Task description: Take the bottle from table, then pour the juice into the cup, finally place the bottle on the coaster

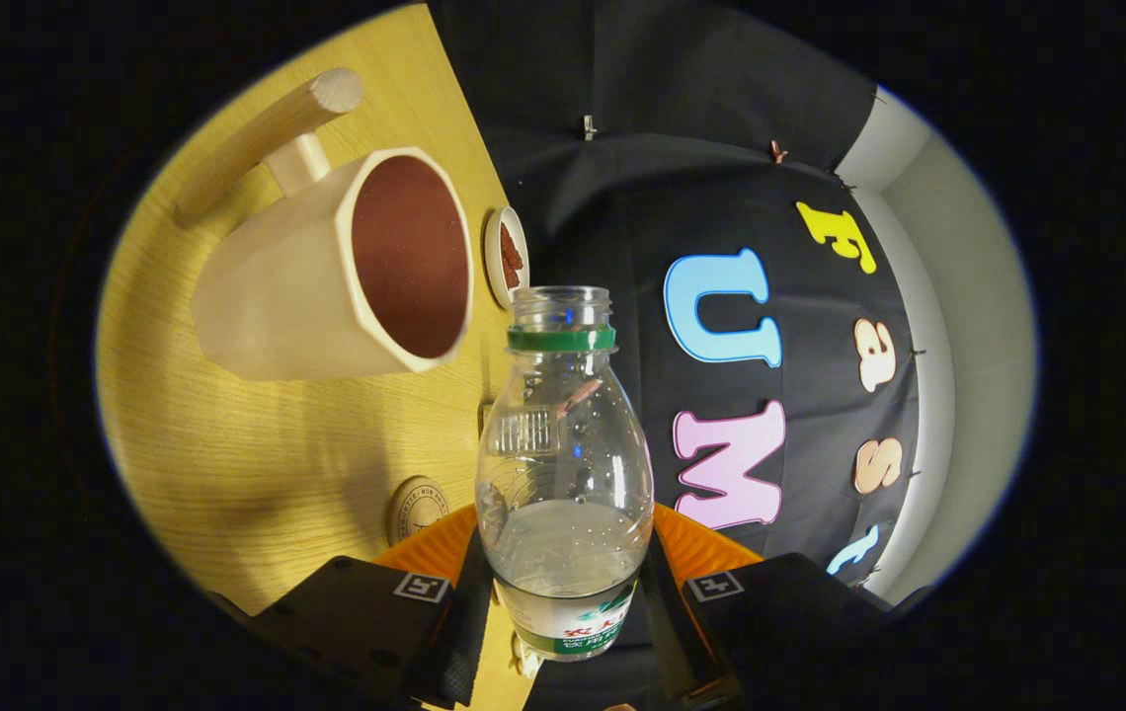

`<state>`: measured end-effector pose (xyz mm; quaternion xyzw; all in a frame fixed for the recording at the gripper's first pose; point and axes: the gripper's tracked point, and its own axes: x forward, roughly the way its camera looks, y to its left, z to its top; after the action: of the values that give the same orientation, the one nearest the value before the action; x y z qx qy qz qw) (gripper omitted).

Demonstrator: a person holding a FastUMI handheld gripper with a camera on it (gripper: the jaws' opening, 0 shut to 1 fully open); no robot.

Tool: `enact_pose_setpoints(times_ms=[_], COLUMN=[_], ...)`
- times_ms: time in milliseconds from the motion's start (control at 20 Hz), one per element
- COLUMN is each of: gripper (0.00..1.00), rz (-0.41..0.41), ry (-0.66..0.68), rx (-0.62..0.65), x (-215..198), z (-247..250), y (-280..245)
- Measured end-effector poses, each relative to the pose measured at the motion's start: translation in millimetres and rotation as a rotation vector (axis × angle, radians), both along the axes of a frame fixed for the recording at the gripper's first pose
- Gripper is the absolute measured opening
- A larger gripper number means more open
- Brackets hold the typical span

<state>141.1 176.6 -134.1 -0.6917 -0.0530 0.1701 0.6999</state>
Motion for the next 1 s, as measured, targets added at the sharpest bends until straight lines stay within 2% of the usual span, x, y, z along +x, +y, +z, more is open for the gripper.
enact_pose_setpoints(times_ms=[500,1000], gripper=[0.72,0.72], rz=[0.077,0.100], ry=[-0.088,-0.111], rx=[-0.173,-0.222], x=[4.8,1.7], z=[6.5,5.2], y=[15.3,17.2])
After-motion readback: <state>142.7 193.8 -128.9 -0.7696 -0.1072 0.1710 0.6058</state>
